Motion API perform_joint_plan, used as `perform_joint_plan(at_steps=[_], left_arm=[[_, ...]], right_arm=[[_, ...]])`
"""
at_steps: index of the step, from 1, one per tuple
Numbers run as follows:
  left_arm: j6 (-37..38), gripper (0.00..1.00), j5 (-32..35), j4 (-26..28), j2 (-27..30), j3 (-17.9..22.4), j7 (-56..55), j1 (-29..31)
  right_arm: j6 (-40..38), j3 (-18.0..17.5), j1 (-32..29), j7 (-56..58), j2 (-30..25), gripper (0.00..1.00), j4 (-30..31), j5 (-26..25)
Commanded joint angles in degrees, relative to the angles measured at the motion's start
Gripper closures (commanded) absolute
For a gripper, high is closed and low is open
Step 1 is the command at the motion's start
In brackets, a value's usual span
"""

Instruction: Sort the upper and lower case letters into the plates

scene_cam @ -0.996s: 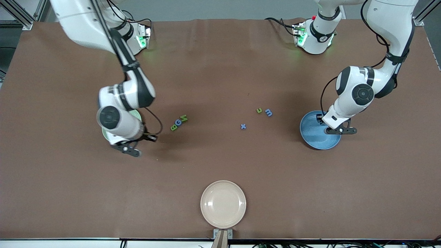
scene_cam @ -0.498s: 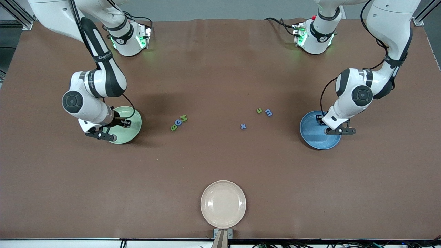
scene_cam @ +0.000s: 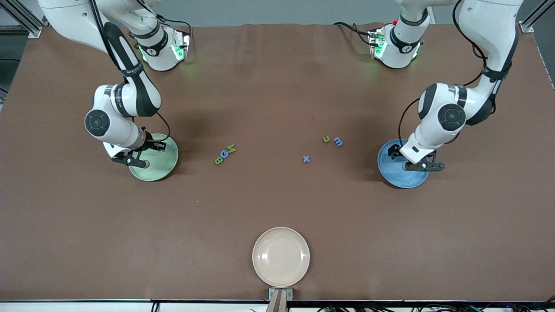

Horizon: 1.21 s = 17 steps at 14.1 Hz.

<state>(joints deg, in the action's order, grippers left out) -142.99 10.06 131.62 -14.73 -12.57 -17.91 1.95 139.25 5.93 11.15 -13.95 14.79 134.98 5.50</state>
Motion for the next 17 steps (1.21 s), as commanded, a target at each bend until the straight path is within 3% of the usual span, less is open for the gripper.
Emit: perform_joint_plan(at_steps=[1,2,3,7,13,17], left_arm=[[6.65,0.0,0.4,-1.01,2.95,-6.13,-12.27,0.33],[7.8,0.0,0.31,-1.88,2.6,-8.41,-17.46,0.16],[7.81,0.0,0.31,-2.15,1.9,-10.53,-23.43,-0.28],[5.89,0.0,1.01,-4.7,-2.66,-16.16,-41.3,-0.63],[-2.03,0.0,1.1,-4.53,-9.17,-16.17,-54.42,-5.11],[-2.82,0.03,1.45,-4.09,-10.58,-16.0,-55.65,-6.61]], right_arm=[[1.02,-0.92,-2.45,0.94,-1.43,0.89,1.96,-0.05],[0.94,-0.92,-2.71,1.03,-1.43,0.52,1.96,-0.14],[0.94,-0.92,-2.71,0.95,-1.52,0.01,1.78,-0.14],[0.06,-1.18,-1.93,-5.16,-2.31,0.0,-0.32,0.56],[0.67,-1.27,12.03,-32.86,-1.18,0.0,-5.33,0.56],[0.85,-1.36,17.76,-44.73,5.49,0.0,-12.61,0.91]])
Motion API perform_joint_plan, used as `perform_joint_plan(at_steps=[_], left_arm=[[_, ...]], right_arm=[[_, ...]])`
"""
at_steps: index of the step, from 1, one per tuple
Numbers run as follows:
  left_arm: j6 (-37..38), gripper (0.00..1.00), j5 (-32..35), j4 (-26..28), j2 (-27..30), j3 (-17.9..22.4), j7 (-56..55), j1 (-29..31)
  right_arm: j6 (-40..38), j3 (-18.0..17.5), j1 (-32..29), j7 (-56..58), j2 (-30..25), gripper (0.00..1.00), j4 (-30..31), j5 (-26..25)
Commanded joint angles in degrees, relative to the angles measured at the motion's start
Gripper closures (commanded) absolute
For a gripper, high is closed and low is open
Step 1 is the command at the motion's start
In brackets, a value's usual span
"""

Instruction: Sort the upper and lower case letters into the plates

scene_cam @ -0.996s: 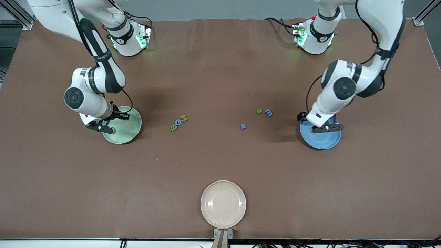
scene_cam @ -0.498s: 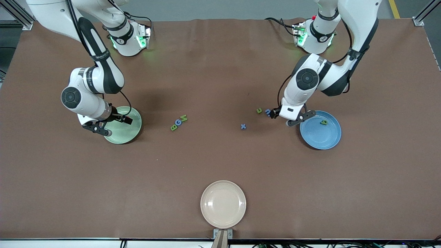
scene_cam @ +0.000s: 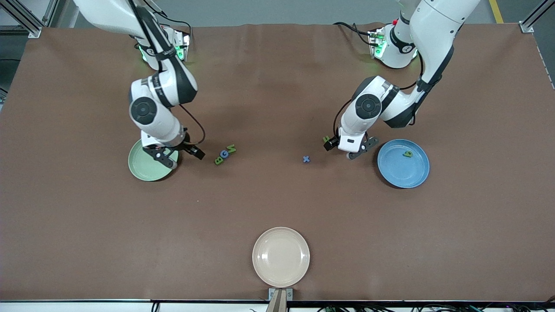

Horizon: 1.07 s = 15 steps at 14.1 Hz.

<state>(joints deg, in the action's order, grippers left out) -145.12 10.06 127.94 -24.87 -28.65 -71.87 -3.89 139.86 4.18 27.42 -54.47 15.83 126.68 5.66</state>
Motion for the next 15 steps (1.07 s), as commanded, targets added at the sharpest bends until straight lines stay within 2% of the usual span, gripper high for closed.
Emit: perform_joint_plan(at_steps=[1,4,6,11,15], left_arm=[[-0.78,0.08,1.98,-0.32,-1.14,0.09,-2.91,-0.86],[-0.78,0.24,5.84,-0.41,-2.46,0.09,-6.87,-0.77],[-0.78,0.29,6.47,-0.32,-2.82,0.09,-7.32,-0.51],[-0.87,0.48,6.47,-0.14,-2.99,0.09,-7.41,-0.24],[-1.39,0.66,6.55,-0.06,-3.08,0.09,-7.32,-0.24]], right_arm=[[0.41,0.39,2.37,-5.63,5.78,0.03,-5.55,0.76],[2.95,0.39,3.69,-7.22,8.86,0.13,-6.97,0.85],[4.01,0.39,4.31,-7.23,10.88,0.15,-7.58,0.85],[6.57,0.48,6.07,-7.75,14.4,0.19,-9.08,2.87],[6.22,0.4,6.86,-8.72,14.58,0.33,-9.08,2.87]])
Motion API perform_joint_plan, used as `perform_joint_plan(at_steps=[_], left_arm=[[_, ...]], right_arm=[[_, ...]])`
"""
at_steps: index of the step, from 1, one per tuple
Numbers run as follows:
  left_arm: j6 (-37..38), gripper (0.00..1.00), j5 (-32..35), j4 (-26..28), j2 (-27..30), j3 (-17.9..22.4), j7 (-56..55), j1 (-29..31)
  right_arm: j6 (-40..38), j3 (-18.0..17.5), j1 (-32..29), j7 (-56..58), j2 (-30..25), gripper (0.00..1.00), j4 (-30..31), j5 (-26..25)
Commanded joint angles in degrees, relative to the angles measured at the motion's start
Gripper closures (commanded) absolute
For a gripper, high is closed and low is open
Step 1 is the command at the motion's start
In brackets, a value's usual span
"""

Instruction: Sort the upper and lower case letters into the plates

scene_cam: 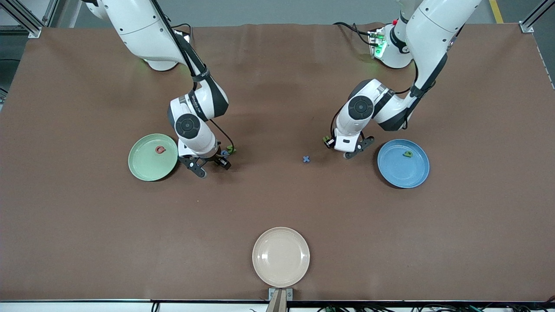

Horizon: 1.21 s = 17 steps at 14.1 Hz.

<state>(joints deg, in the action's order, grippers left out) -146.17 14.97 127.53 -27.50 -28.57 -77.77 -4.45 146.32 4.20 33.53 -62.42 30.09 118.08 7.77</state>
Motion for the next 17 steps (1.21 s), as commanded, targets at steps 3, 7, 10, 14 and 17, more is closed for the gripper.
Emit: perform_joint_plan(at_steps=[3,7,10,14,17], left_arm=[[-0.34,0.79,2.34,0.35,-0.28,-0.08,-1.33,0.5],[0.09,0.93,2.52,0.61,3.22,-0.17,-0.81,0.85],[3.76,0.93,2.52,0.18,8.67,-0.43,2.25,3.47],[9.41,0.93,1.99,0.87,14.74,-1.4,18.84,10.85],[9.07,0.93,2.08,2.89,15.01,-1.4,30.61,18.05]], right_arm=[[-0.6,0.46,0.75,-0.77,0.32,0.63,-0.39,0.67],[-2.26,0.46,0.57,-0.77,-0.03,1.0,-0.22,0.67],[-5.6,0.9,-1.09,3.16,-2.3,1.0,-0.22,0.23],[-15.53,1.08,-9.25,18.61,-10.64,1.0,1.89,-0.03],[-17.74,1.16,-18.21,34.86,-15.14,1.0,4.96,-0.38]])
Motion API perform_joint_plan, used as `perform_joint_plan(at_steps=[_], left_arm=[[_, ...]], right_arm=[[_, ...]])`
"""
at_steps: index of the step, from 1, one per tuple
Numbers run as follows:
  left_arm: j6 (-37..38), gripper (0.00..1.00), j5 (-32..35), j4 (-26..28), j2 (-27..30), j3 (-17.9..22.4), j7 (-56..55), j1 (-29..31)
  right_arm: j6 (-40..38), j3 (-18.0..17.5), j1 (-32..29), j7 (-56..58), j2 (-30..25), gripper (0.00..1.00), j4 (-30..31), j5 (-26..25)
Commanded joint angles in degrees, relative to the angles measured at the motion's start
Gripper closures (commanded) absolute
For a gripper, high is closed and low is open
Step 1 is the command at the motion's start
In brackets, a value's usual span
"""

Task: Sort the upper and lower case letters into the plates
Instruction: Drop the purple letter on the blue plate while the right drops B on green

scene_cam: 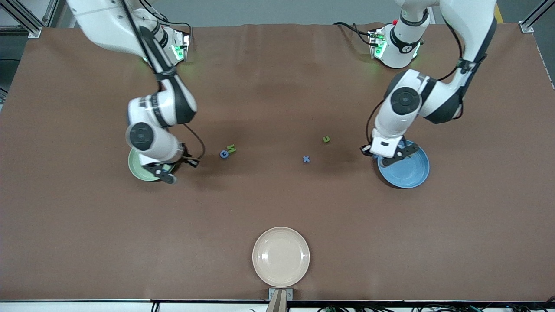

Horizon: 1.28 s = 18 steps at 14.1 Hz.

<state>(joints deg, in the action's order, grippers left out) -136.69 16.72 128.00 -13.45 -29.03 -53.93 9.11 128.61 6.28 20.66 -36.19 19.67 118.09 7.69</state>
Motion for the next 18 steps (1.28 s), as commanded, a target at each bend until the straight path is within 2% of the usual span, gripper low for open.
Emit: perform_joint_plan(at_steps=[1,3,5,7,9,13,18], left_arm=[[-0.42,0.93,0.33,2.6,0.88,-0.94,12.3,7.48],[-1.03,0.92,0.5,2.51,-0.6,-0.86,20.15,11.27],[-2.35,0.92,1.21,1.81,-2.8,-0.86,29.27,14.87],[-2.71,0.91,1.21,0.67,-4.82,-0.77,39.64,16.03],[-3.15,0.91,2.95,-0.56,-6.67,-0.51,46.78,16.21],[-3.5,0.91,12.0,-4.34,-12.47,-0.51,48.74,18.05],[-3.85,0.91,12.55,-4.78,-14.41,-0.51,47.69,18.23]], right_arm=[[0.06,-0.92,-7.8,13.12,-5.42,1.0,5.91,-1.96],[0.5,-1.09,-12.47,17.98,-6.39,1.0,7.76,-5.65],[1.46,-1.09,-14.5,20.63,-6.4,1.0,9.16,-5.75],[6.72,-1.0,-15.12,22.47,-6.13,1.0,12.41,-5.75],[9.63,-1.09,-17.66,25.29,-5.52,1.0,13.04,-5.75],[14.47,-1.09,-17.93,26.35,-2.89,0.98,14.27,-5.75],[15.1,-1.18,-18.64,26.35,-1.21,0.95,14.27,-5.75]])
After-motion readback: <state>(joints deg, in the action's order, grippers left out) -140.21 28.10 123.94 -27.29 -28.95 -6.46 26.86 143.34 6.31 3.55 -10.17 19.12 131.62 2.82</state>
